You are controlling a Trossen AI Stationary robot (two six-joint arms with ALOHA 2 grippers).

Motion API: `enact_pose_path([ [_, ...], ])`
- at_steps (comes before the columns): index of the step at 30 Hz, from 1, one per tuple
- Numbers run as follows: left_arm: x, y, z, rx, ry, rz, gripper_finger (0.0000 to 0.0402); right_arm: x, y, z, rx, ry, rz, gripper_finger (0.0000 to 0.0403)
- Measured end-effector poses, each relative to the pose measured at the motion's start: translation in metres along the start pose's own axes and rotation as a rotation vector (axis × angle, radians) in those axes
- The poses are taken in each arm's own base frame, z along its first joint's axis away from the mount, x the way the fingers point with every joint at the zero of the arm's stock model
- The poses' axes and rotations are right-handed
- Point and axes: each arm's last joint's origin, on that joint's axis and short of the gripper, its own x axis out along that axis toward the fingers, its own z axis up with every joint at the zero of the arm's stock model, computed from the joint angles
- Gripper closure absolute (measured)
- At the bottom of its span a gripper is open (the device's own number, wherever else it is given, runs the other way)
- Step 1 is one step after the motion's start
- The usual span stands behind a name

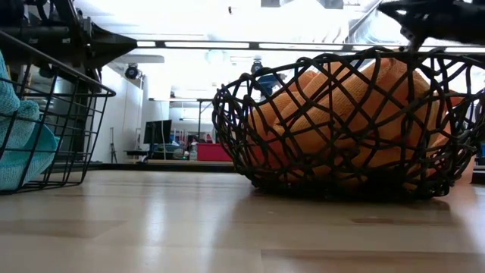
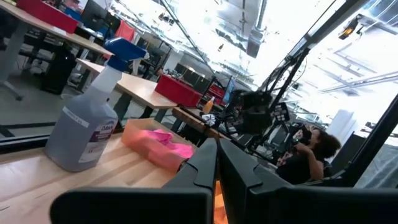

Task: Sort microfiber towel by color & place in baskets
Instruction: Return to Home Position

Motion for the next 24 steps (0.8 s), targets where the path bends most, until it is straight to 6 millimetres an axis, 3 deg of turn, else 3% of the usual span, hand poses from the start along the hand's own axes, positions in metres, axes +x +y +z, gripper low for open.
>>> enact_pose_path([
  [7, 0.000, 0.000, 0.000, 0.000, 0.000, 0.000, 0.0399, -0.001, -0.003, -0.022, -0.042, -0.104, 0.201, 0.0403],
  [16, 0.000, 0.001, -0.002, 0.007, 0.017, 0.008, 0.0399, 0.002, -0.007, -0.047, -0.197, 0.044, 0.058, 0.0403],
  [24, 0.000, 0.001, -0.002, 0.008, 0.019, 0.009, 0.0399, 0.001, -0.020, -0.051, -0.251, 0.146, 0.002, 0.0403],
])
